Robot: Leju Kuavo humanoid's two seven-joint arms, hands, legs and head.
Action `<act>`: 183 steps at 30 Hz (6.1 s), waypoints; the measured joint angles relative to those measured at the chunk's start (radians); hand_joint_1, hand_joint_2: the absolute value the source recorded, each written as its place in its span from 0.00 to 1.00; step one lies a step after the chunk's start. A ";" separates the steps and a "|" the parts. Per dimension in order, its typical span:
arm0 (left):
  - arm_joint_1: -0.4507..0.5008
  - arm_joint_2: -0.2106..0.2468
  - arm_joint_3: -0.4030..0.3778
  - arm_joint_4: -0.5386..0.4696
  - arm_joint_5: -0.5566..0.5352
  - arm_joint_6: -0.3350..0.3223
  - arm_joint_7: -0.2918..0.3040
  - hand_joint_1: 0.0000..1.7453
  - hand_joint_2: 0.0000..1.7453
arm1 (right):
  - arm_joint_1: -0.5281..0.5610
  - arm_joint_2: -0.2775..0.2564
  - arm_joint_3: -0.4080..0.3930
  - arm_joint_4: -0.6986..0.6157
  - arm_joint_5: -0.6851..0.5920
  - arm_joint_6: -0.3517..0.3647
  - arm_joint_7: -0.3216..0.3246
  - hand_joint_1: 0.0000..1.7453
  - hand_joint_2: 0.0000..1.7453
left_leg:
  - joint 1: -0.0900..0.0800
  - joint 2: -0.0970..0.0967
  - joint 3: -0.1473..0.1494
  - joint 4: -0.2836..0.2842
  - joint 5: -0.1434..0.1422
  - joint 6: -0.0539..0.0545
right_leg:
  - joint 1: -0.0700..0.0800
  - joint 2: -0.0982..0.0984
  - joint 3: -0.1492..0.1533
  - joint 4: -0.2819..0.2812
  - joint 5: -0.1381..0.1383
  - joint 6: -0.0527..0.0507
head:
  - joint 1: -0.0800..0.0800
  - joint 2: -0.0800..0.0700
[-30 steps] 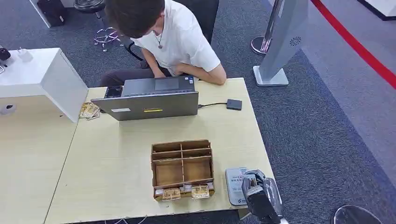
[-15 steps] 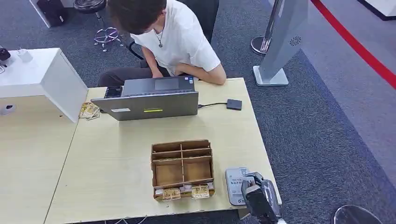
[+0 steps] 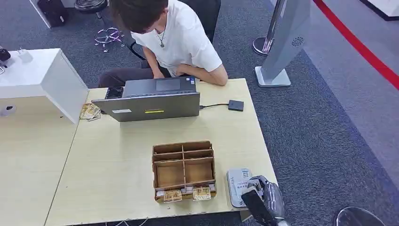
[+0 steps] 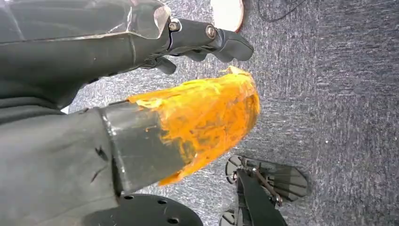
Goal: Pass the card to the sensor for recognition and then transmit it.
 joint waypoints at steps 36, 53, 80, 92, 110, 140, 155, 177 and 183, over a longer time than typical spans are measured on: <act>-0.001 0.000 0.010 0.000 -0.029 -0.018 0.008 0.00 0.00 | -0.020 0.055 -0.096 0.010 0.603 -0.142 0.114 1.00 1.00 | 0.000 0.000 0.001 0.000 0.000 0.000 | 0.000 0.000 0.001 0.000 0.000 0.000 | 0.000 0.000; -0.008 -0.009 0.019 0.000 -0.046 -0.037 -0.011 0.00 0.00 | -0.004 0.132 -0.240 -0.154 0.772 -0.142 0.072 1.00 1.00 | 0.000 0.000 0.001 0.000 0.000 0.000 | 0.000 0.000 0.001 0.000 0.000 0.000 | 0.000 0.000; -0.013 -0.009 0.034 0.000 -0.100 -0.054 -0.019 0.00 0.00 | -0.011 0.040 -0.049 -0.407 0.886 -0.142 0.276 1.00 1.00 | 0.000 0.000 0.000 0.000 0.000 0.000 | 0.000 0.000 0.001 0.000 0.000 0.000 | 0.000 0.000; -0.015 -0.011 0.034 0.000 -0.126 -0.064 -0.014 0.00 0.00 | -0.127 -0.043 0.064 -0.407 0.886 -0.141 0.206 1.00 1.00 | 0.000 0.000 0.001 0.000 0.000 0.000 | 0.000 0.000 0.001 0.000 0.000 0.000 | 0.000 0.000; -0.031 -0.013 0.043 0.000 -0.137 -0.068 -0.008 0.00 0.00 | -0.426 -0.186 0.404 -0.184 0.886 -0.140 0.512 0.00 1.00 | 0.000 0.001 0.001 0.000 0.001 0.000 | 0.000 0.000 0.001 0.000 0.001 0.000 | 0.000 0.000; -0.029 -0.007 0.042 0.000 -0.110 -0.063 -0.015 0.00 0.00 | -0.297 -0.145 0.458 -0.251 0.772 -0.141 0.284 0.00 0.00 | 0.000 0.000 0.000 0.000 0.001 0.000 | 0.000 0.000 0.000 0.000 0.001 0.000 | 0.000 0.000; -0.028 -0.006 0.048 0.000 -0.114 -0.051 -0.009 0.00 0.00 | -0.188 -0.132 0.460 -0.348 0.700 -0.141 0.209 0.00 1.00 | 0.000 0.000 0.000 0.000 0.001 0.000 | 0.000 0.000 0.000 0.000 0.001 0.000 | 0.000 0.000; -0.027 -0.002 0.050 0.000 -0.141 -0.062 0.006 0.00 0.00 | -0.246 -0.132 0.533 -0.170 0.765 -0.127 0.285 0.00 1.00 | 0.000 0.000 0.000 0.000 0.001 0.000 | 0.000 0.000 0.000 0.000 0.001 0.000 | 0.000 0.000; -0.027 -0.001 0.050 0.000 -0.145 -0.064 0.009 0.00 0.00 | -0.280 -0.132 0.558 -0.106 0.762 -0.104 0.301 0.00 1.00 | 0.000 0.000 0.000 0.000 0.001 0.000 | 0.000 0.000 0.000 0.000 0.001 0.000 | 0.000 0.000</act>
